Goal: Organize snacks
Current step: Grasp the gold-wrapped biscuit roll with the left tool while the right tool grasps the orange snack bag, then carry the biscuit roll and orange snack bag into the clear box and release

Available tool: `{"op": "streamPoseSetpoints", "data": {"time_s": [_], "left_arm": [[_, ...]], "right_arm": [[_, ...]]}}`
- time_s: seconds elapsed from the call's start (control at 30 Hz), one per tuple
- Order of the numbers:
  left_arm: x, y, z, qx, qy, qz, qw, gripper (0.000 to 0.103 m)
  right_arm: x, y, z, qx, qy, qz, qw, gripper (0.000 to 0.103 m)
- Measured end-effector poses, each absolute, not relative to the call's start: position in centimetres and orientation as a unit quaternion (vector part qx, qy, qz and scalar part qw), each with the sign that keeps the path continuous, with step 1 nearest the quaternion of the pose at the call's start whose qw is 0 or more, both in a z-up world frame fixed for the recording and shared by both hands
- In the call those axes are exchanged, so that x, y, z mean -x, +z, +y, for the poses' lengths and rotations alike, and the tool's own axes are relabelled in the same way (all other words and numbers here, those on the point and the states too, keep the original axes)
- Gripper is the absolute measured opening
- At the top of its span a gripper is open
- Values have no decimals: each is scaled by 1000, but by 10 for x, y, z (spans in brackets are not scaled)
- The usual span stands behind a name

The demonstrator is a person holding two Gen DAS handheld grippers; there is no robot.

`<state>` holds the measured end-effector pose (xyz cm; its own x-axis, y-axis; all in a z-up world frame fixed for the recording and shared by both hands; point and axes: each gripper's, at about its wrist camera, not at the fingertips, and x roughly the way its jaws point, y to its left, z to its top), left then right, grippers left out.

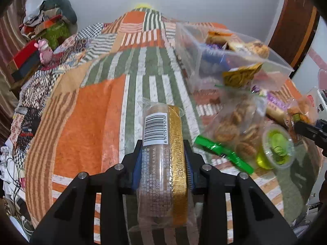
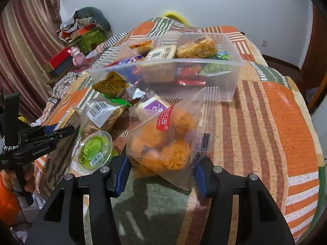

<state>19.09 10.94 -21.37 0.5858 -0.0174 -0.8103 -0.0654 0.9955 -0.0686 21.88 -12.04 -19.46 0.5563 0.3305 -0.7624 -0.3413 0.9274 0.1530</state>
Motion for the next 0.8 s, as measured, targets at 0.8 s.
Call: {"op": "streamPoseSetpoints", "data": {"time_s": [0.8], "left_arm": [[-244,-115,81,44,-25,351,935,36]], "right_arm": [[-255,-120,-141,-2,161,335,928,50]]}}
